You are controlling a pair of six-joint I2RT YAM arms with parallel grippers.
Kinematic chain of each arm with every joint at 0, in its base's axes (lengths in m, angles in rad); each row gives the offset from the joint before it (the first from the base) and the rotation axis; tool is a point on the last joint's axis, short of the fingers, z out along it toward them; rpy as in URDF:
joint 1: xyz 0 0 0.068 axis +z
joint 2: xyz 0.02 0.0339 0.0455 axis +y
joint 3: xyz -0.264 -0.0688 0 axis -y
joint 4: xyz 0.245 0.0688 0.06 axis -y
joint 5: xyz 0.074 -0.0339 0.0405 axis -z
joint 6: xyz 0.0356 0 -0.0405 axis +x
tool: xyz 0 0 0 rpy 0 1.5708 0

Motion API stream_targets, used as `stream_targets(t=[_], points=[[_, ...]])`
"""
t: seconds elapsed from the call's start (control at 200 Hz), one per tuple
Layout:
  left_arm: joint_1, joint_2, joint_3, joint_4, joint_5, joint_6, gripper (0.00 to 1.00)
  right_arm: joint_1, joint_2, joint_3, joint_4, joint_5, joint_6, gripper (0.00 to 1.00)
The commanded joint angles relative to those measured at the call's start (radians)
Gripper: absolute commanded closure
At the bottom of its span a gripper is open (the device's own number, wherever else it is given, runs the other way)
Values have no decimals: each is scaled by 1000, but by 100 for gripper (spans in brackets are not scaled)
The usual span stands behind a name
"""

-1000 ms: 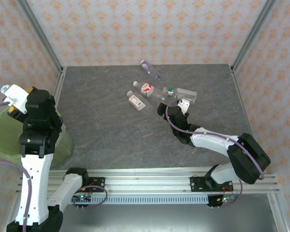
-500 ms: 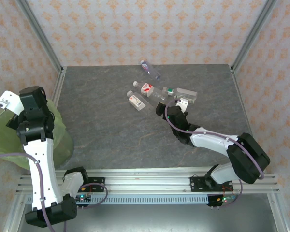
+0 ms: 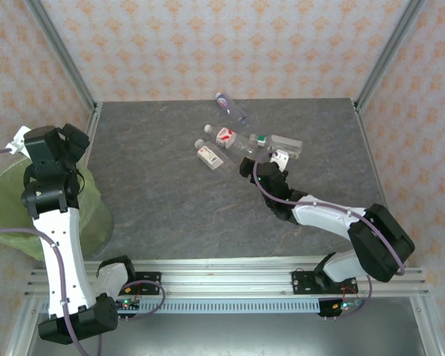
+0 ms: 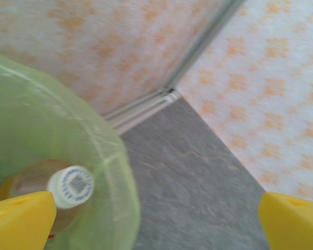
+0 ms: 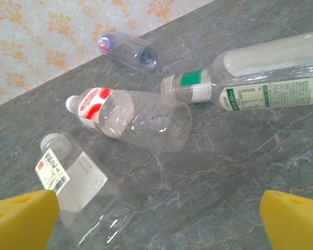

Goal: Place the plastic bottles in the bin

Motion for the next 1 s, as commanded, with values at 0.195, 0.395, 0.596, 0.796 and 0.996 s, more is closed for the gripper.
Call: stream_targets(t=[0.195, 0.395, 0.596, 0.796, 0.996], points=[[7, -48, -18, 197, 373, 20, 0, -177, -17, 64, -104, -250, -212, 1], [4, -31, -68, 324, 591, -10, 0, -331, 32, 188, -278, -433, -466, 1], [-96, -16, -57, 339, 620, 38, 0, -451, 132, 345, -499, -663, -654, 1], [-295, 60, -45, 358, 525, 38, 0, -548, 269, 557, -794, -761, -924, 1], [-389, 90, -65, 408, 452, 39, 0, -604, 397, 731, -980, -827, -1135, 1]])
